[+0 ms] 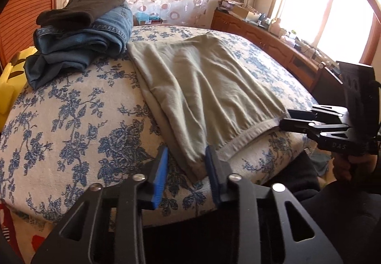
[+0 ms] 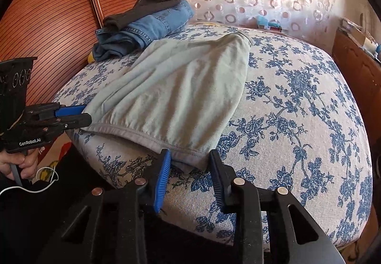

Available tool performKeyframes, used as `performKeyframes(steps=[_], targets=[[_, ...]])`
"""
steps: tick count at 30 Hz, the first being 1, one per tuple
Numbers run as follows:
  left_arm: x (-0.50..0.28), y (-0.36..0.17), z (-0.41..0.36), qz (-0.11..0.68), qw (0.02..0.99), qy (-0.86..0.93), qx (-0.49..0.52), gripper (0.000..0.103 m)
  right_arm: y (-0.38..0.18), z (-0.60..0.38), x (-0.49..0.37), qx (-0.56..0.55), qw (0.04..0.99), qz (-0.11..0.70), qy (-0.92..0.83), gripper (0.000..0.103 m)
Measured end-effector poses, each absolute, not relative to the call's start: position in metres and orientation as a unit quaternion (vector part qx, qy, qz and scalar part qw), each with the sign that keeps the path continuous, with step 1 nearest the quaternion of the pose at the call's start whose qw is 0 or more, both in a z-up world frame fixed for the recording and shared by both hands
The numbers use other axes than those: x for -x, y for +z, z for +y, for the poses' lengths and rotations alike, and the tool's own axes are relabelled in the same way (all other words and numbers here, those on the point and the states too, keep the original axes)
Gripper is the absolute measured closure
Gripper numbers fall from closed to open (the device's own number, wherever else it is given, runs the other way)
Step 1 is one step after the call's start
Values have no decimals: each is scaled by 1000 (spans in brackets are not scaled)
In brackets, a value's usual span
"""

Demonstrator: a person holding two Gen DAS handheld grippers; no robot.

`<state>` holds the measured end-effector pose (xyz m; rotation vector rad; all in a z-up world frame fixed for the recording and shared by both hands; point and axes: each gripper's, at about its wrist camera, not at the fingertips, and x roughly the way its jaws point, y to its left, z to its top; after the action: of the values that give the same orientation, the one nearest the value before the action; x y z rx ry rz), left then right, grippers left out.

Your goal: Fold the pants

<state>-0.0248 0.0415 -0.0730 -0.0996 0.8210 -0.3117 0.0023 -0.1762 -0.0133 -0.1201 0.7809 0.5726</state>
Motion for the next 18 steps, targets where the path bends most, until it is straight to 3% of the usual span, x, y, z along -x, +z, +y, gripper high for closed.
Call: performKeyframes(steps=[10, 15, 18], targets=[[22, -74, 40, 399, 900, -165, 59, 74, -15, -179, -3, 39, 879, 376, 290, 87], [20, -73, 36, 400, 900, -165, 49, 74, -14, -180, 0, 34, 881, 371, 293, 88], [21, -74, 37, 399, 899, -170, 53, 80, -12, -181, 2, 33, 883, 364, 294, 89]])
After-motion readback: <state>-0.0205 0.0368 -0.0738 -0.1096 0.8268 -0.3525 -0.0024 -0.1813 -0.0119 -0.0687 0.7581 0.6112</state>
